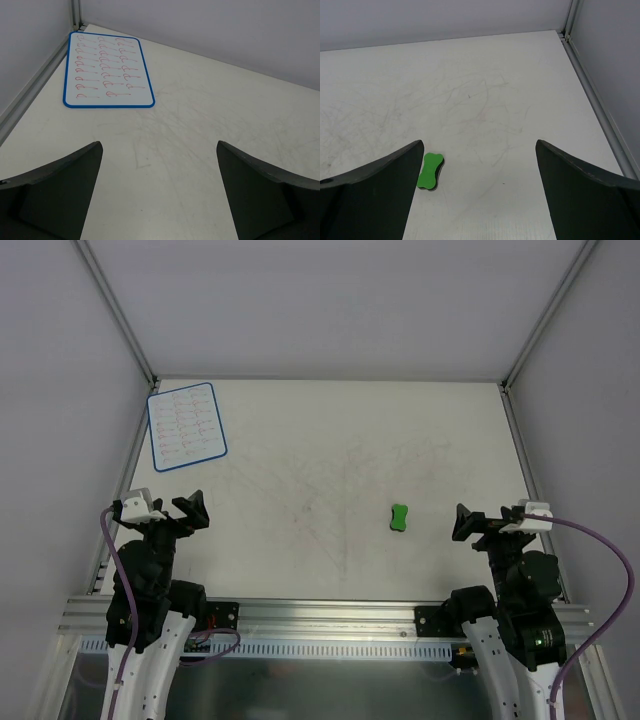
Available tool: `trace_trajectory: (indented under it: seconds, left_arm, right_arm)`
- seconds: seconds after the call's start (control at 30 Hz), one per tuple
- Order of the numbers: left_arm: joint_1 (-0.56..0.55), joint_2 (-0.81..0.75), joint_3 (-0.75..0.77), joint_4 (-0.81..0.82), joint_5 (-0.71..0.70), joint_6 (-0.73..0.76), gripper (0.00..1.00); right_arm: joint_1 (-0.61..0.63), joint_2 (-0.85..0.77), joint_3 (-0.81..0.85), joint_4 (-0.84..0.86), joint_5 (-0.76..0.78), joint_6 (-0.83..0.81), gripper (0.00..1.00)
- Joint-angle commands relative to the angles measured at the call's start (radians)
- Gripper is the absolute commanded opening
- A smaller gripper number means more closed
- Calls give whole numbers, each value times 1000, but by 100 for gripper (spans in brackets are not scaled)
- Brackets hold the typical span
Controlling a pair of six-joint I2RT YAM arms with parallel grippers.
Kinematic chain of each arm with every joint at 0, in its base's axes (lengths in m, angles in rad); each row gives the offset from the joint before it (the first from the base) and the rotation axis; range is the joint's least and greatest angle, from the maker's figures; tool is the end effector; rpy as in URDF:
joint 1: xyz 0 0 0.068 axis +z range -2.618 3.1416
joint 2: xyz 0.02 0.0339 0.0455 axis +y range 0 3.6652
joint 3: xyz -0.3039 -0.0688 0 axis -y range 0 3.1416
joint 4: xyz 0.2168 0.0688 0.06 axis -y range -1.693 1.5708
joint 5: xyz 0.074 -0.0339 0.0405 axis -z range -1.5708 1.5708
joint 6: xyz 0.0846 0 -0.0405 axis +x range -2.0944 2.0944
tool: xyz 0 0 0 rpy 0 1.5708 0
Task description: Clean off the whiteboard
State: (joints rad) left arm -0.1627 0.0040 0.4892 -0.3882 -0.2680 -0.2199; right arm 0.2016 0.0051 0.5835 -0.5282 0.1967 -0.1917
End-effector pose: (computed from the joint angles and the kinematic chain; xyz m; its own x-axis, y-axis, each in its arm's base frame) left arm 0.0379 0.0165 0.2840 0.1159 -0.2322 -0.9657 -0.0805 0.9669 -0.2421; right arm 0.0245 -0.0119 0.2917 0.0492 -0.1807 -0.9823 0.0043 0.9835 -0.1807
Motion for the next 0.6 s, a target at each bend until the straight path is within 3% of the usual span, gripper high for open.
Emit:
trace_trajectory:
  seconds: [0.0,0.3,0.43,0.57]
  left_arm:
    - [0,-53,2,17,-4,5,99]
    - [0,36,5,20,16,-27,99]
    - [0,234,54,17,70,-47,99]
    - [0,466,147,20,102,-65,99]
  right_arm:
    - [-5,-125,21,40,-32,6,99]
    - [-5,53,108,-16,-37,43,99]
    - [-5,215,197,-116,26,126,99]
    - [-7,410,256,-139,-51,189,99]
